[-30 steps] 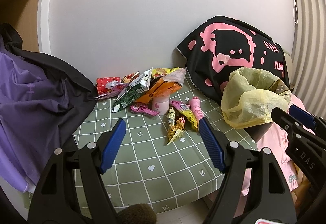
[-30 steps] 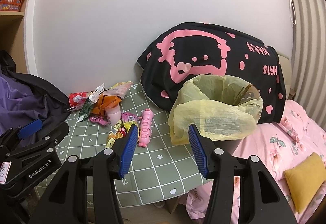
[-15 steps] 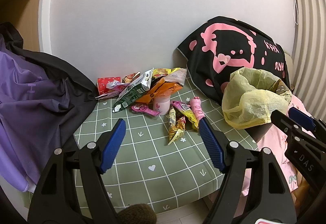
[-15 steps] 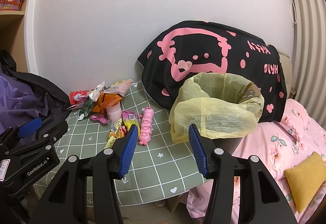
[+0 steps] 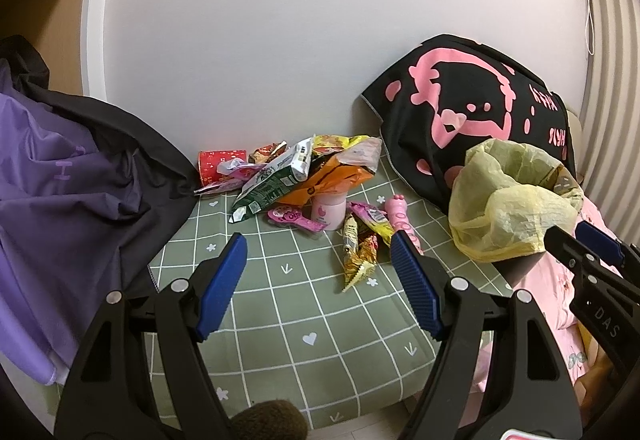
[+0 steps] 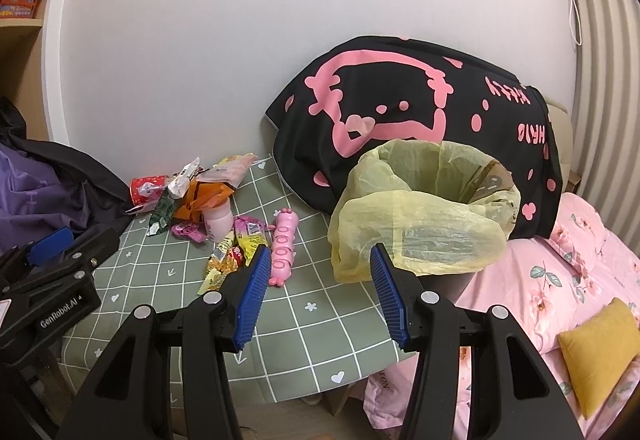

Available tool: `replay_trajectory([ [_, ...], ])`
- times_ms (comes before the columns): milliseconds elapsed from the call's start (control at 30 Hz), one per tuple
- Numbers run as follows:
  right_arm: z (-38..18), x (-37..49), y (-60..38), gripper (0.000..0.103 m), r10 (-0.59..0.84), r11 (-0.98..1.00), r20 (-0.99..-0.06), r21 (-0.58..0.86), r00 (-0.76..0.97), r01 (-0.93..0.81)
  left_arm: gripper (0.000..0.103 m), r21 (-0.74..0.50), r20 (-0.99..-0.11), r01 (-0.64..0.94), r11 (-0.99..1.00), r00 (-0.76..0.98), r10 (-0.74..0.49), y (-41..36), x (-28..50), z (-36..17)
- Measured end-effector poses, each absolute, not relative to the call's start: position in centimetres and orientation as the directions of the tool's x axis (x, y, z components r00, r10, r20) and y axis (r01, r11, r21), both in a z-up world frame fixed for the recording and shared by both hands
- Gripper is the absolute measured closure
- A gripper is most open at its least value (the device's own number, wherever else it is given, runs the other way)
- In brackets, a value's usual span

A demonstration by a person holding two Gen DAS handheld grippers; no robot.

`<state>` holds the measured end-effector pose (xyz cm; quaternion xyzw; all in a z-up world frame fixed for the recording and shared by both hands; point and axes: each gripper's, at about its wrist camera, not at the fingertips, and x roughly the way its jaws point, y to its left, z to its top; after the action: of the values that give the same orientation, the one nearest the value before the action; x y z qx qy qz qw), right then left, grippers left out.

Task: Collect trash
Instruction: 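Grasp the yellow wafer wrapper with the right tool while the left tool grasps the red cup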

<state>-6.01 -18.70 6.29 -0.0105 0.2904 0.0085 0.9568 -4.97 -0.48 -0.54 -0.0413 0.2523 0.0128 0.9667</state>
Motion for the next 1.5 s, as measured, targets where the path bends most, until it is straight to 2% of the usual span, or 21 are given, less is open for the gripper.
replay_trajectory([
  [300, 4.1, -1.9, -18.6, 0.054, 0.01, 1.0, -0.608, -0.001, 0.794, -0.013, 0.033, -0.069, -0.505, -0.035, 0.997, 0.863, -0.005, 1.3, -0.9, -0.8],
  [667, 1.0, 4.6, -16.5, 0.054, 0.013, 1.0, -0.675, 0.0, 0.738, -0.018, 0.032, -0.116, -0.567, 0.028, 0.993, 0.819, -0.089, 7.7, 9.8, -1.8],
  [800, 0.4, 7.1, -15.7, 0.054, 0.008, 1.0, -0.685, -0.011, 0.729, -0.021, 0.024, -0.173, -0.563, -0.016, 0.985, 0.822, -0.085, 11.0, 13.8, -1.0],
  [867, 0.1, 8.4, -15.4, 0.054, 0.013, 1.0, -0.691, -0.002, 0.722, -0.02, 0.023, -0.204, -0.549, -0.033, 0.978, 0.832, -0.086, 12.8, 15.9, -1.0],
  [1100, 0.0, 10.9, -14.5, 0.054, -0.022, 0.999, -0.705, -0.039, 0.709, -0.008, 0.023, -0.181, -0.677, -0.13, 0.975, 0.736, -0.028, 16.6, 23.0, -4.7],
  [1267, 0.6, 11.0, -14.3, 0.054, -0.071, 0.994, -0.708, -0.105, 0.703, -0.005, 0.023, -0.165, -0.685, -0.132, 0.977, 0.728, -0.017, 16.6, 24.5, -6.2],
  [1400, 1.2, 10.8, -14.8, 0.054, -0.05, 0.993, -0.703, -0.108, 0.709, -0.037, 0.03, -0.22, -0.683, -0.143, 0.965, 0.729, -0.048, 17.6, 23.9, -6.2],
  [1500, 1.1, 11.5, -15.0, 0.054, -0.014, 0.991, -0.705, -0.102, 0.709, -0.082, 0.04, -0.216, -0.685, -0.162, 0.963, 0.728, -0.031, 18.5, 23.1, -6.2],
])
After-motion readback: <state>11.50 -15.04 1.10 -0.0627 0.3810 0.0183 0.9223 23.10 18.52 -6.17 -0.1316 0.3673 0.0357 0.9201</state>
